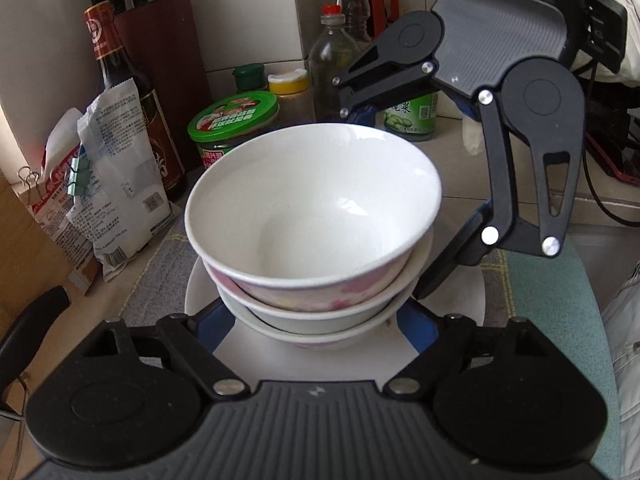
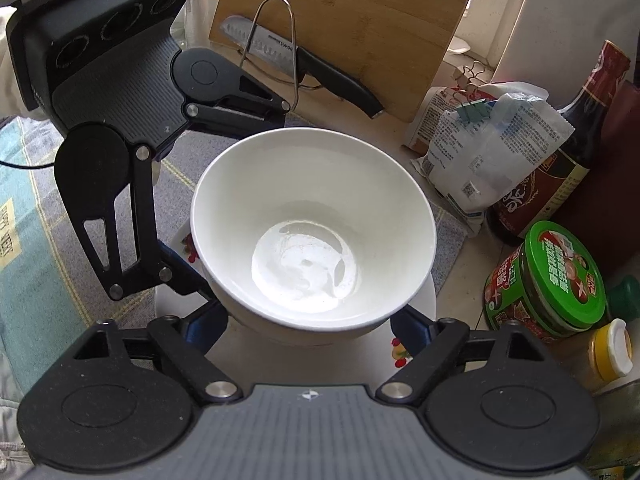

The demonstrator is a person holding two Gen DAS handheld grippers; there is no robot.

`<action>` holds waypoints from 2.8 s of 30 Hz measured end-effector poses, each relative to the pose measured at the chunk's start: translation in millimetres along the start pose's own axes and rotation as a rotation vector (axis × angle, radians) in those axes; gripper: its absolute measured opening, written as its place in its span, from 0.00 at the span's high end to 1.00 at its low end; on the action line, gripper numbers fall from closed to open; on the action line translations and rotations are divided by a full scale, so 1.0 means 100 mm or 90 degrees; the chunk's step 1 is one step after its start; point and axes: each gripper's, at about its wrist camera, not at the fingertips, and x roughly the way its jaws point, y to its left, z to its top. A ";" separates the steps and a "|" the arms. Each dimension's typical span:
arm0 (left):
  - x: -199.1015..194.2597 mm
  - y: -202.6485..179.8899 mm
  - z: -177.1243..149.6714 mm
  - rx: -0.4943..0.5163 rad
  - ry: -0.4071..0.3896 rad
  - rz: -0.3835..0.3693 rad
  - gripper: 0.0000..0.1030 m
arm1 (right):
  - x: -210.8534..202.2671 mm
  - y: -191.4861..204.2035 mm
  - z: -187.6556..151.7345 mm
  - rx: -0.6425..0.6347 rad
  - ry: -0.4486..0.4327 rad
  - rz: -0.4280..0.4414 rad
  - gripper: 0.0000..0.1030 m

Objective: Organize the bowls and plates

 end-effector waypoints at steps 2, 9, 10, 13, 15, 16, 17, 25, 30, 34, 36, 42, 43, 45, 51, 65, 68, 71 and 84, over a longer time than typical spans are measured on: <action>-0.03 -0.04 0.01 0.004 -0.009 0.015 0.08 | -0.02 0.00 0.01 0.006 -0.012 -0.003 0.02; -0.34 -0.10 -0.09 -0.070 -0.059 0.105 0.03 | -0.11 -0.01 -0.04 0.022 -0.027 -0.009 0.00; -0.43 -0.13 -0.11 -0.091 -0.070 0.132 0.03 | -0.12 -0.02 -0.06 0.030 -0.028 -0.010 0.00; -0.74 -0.27 -0.12 -0.137 -0.120 0.226 0.01 | -0.19 0.01 -0.11 0.056 -0.025 -0.025 0.00; -0.91 -0.36 -0.13 -0.168 -0.152 0.294 0.01 | -0.24 0.04 -0.12 0.077 -0.025 -0.044 0.00; -0.96 -0.39 -0.12 -0.189 -0.155 0.333 0.01 | -0.26 0.06 -0.12 0.092 -0.020 -0.053 0.00; -1.00 -0.42 -0.12 -0.204 -0.156 0.365 0.01 | -0.29 0.09 -0.11 0.113 -0.013 -0.066 0.00; -1.11 -0.47 -0.26 -0.374 -0.074 0.324 0.01 | -0.57 0.54 -0.16 0.341 -0.005 -0.211 0.00; -1.32 -0.74 -0.28 -0.412 -0.036 0.352 0.01 | -0.81 0.96 -0.19 0.450 -0.008 -0.277 0.00; -1.57 -0.91 -0.23 -0.422 -0.042 0.344 0.01 | -0.99 1.30 -0.19 0.460 -0.017 -0.318 0.00; -1.67 -0.94 -0.18 -0.423 -0.037 0.347 0.01 | -1.06 1.41 -0.18 0.466 -0.027 -0.323 0.00; -1.84 -1.05 -0.13 -0.417 -0.045 0.371 0.01 | -1.24 1.59 -0.17 0.487 -0.059 -0.343 0.00; -1.85 -1.05 -0.13 -0.418 -0.044 0.370 0.01 | -1.26 1.60 -0.17 0.490 -0.060 -0.345 0.00; -1.87 -1.07 -0.13 -0.419 -0.042 0.366 0.01 | -1.28 1.63 -0.18 0.496 -0.065 -0.348 0.00; -1.90 -1.11 -0.12 -0.420 -0.041 0.369 0.01 | -1.31 1.68 -0.19 0.503 -0.069 -0.353 0.00; -1.93 -1.12 -0.12 -0.421 -0.041 0.368 0.01 | -1.37 1.71 -0.20 0.507 -0.078 -0.357 0.00; -1.93 -1.13 -0.12 -0.420 -0.041 0.370 0.01 | -1.37 1.71 -0.21 0.507 -0.079 -0.358 0.00; -1.94 -1.13 -0.12 -0.420 -0.042 0.370 0.01 | -1.38 1.71 -0.21 0.506 -0.079 -0.360 0.00; -1.93 -1.13 -0.08 -0.418 -0.041 0.375 0.01 | -1.40 1.68 -0.20 0.503 -0.079 -0.366 0.00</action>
